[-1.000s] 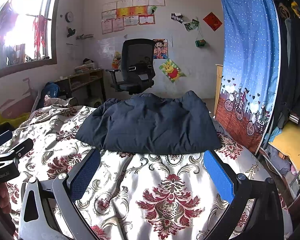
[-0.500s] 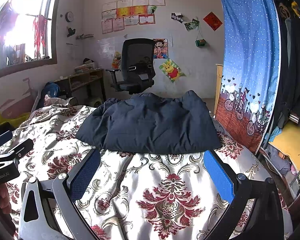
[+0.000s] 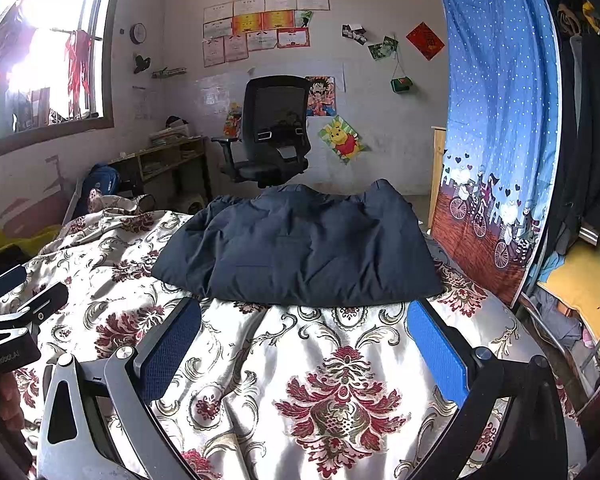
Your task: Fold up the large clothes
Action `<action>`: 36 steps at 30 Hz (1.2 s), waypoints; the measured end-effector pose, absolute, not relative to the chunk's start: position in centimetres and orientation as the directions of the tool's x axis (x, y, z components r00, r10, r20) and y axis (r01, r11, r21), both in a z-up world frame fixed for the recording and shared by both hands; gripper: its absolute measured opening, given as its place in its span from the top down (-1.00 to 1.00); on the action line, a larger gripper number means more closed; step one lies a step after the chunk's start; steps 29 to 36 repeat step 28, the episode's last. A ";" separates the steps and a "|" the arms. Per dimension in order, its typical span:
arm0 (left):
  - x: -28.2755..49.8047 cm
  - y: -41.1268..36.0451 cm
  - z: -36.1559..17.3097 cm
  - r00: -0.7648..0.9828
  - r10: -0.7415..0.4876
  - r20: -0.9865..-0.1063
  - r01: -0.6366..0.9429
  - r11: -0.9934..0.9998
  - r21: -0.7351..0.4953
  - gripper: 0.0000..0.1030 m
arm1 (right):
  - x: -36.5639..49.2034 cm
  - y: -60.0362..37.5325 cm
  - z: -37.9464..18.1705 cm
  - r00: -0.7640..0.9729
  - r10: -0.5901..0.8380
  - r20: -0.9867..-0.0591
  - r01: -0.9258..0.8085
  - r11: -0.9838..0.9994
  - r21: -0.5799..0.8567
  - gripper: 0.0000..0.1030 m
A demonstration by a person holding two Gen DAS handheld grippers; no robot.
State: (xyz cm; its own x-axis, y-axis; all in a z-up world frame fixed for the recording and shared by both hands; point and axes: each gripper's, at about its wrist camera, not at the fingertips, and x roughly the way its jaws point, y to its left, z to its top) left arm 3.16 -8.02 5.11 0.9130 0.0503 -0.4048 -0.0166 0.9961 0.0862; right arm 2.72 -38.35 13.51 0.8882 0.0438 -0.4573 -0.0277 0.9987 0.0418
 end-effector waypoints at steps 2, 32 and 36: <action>3.1 -8.0 5.0 0.912 0.049 -0.408 -0.015 0.996 0.085 -1.00 | 2.8 -38.4 13.6 0.888 0.044 -0.457 -0.027 0.999 0.042 -0.96; 4.8 -7.0 3.8 0.851 0.048 -0.522 -0.038 0.999 0.029 -1.00 | 2.5 -37.6 13.0 0.877 0.041 -0.479 -0.026 0.999 0.039 -0.96; 4.8 -7.0 3.8 0.851 0.048 -0.522 -0.038 0.999 0.029 -1.00 | 2.5 -37.6 13.0 0.877 0.041 -0.479 -0.026 0.999 0.039 -0.96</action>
